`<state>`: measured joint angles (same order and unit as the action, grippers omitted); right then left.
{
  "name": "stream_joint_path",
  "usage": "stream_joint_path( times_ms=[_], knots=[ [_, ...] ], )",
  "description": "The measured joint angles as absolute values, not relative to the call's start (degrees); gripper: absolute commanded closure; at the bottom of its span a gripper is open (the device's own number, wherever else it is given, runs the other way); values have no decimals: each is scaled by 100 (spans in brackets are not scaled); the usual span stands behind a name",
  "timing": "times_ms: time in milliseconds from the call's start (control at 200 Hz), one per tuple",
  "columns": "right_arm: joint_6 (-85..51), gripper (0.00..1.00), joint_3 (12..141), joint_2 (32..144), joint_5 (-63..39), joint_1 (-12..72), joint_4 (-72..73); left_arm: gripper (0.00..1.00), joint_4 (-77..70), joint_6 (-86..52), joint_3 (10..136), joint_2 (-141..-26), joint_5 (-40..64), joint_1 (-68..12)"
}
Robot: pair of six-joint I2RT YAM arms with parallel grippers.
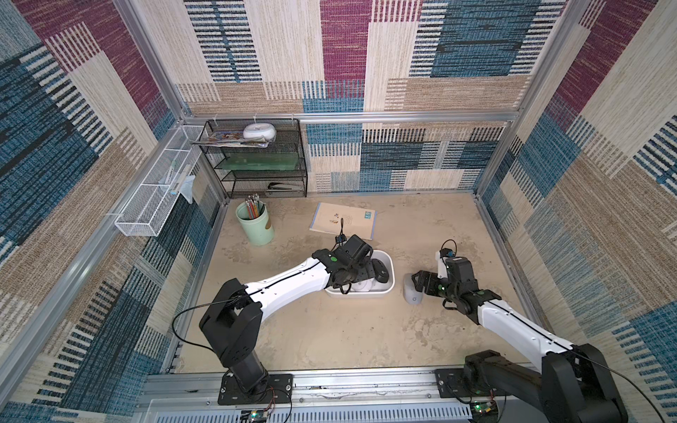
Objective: Take out the mouse from the storage box
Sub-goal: Pick up the mouse from the storage box.
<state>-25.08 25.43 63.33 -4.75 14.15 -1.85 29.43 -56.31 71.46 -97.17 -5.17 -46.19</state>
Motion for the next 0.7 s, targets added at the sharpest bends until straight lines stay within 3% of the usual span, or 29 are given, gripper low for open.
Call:
stream_joint_path(
  times_ms=[546,696],
  knots=[
    [-2508,7,2451,6145,-521,1417,-178,3,2812,-6003,7336,-10628,-351,-4611],
    [-2508,7,2440,6147,-528,1415,-178,8,2746,-6003,7415,-10790,-294,-4582]
  ],
)
